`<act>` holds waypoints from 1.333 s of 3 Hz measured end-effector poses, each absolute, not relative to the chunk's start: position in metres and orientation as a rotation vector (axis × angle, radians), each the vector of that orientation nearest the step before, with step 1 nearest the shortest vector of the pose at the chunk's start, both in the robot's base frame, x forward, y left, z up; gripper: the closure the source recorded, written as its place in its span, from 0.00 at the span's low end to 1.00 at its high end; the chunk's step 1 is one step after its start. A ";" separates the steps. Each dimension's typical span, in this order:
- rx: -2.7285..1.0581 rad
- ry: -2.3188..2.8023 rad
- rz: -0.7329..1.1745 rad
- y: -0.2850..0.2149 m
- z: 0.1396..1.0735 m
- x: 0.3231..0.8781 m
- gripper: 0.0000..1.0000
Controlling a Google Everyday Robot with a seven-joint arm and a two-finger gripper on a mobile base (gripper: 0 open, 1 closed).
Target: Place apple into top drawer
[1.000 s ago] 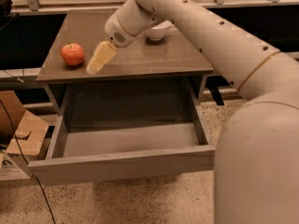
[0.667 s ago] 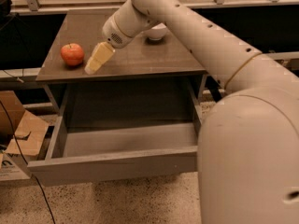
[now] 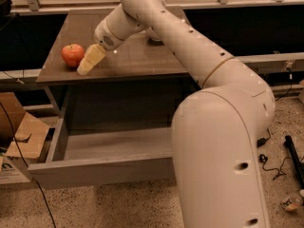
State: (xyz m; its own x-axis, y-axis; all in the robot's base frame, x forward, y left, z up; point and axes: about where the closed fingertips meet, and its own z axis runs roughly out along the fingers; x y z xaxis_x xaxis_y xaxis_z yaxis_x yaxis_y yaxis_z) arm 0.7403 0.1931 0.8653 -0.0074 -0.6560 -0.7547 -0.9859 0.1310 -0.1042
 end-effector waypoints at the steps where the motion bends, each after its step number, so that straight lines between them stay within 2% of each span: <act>1: -1.621 1.704 0.647 0.214 0.865 0.747 0.00; 4: -1.686 1.666 0.720 0.259 0.853 0.752 0.00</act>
Offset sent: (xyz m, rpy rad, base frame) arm 0.0197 0.0564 0.0017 0.0337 0.0111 0.0943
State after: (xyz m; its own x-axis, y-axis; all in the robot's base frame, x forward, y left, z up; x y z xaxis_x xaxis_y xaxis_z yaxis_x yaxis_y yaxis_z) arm 0.7519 0.2594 0.8531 0.0407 -0.6387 -0.7683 -0.9973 0.0209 -0.0701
